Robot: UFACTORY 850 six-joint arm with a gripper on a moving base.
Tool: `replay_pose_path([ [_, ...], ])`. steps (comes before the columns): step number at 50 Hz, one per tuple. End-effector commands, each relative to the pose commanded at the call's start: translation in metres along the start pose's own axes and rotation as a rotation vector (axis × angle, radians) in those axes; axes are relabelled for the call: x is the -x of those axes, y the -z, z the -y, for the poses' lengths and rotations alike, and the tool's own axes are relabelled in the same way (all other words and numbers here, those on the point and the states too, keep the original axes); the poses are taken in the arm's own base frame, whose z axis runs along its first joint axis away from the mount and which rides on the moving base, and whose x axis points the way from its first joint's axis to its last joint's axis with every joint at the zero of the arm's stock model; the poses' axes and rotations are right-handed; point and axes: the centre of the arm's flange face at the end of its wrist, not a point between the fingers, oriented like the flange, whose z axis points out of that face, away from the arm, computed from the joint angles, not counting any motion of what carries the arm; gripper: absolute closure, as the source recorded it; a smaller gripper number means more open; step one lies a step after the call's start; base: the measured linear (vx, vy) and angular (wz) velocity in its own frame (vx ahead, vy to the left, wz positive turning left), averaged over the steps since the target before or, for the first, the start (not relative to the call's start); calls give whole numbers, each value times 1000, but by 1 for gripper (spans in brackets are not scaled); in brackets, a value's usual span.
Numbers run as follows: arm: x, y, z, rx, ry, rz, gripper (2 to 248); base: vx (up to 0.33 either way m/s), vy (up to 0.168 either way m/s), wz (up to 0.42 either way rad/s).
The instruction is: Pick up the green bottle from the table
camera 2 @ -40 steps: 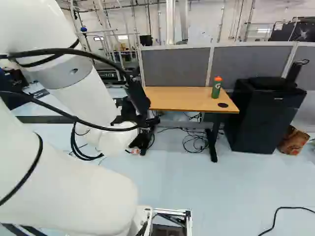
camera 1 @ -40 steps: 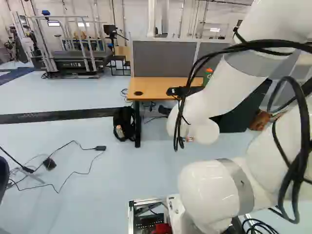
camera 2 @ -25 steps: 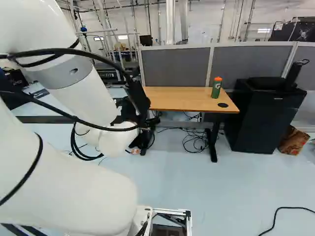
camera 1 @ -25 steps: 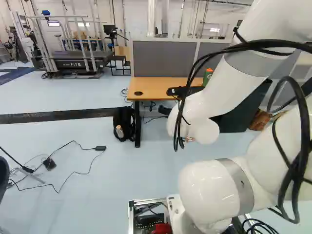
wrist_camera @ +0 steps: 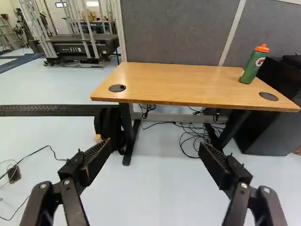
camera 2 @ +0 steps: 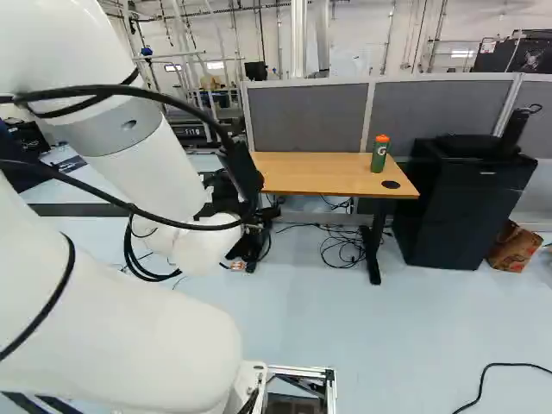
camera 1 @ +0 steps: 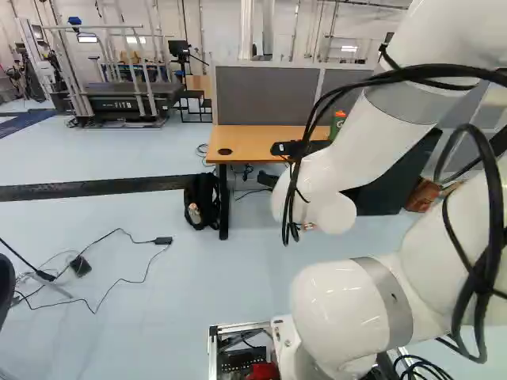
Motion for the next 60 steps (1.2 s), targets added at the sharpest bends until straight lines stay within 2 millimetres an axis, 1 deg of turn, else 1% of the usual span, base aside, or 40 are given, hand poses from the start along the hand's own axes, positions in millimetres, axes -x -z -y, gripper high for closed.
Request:
replay_pose_path([
  [17,0,0,0,0,0,0,3,38,-2,-6],
  [46,0,0,0,0,0,0,3,170,-31,-9],
  [60,0,0,0,0,0,0,3,151,-60,-133],
])
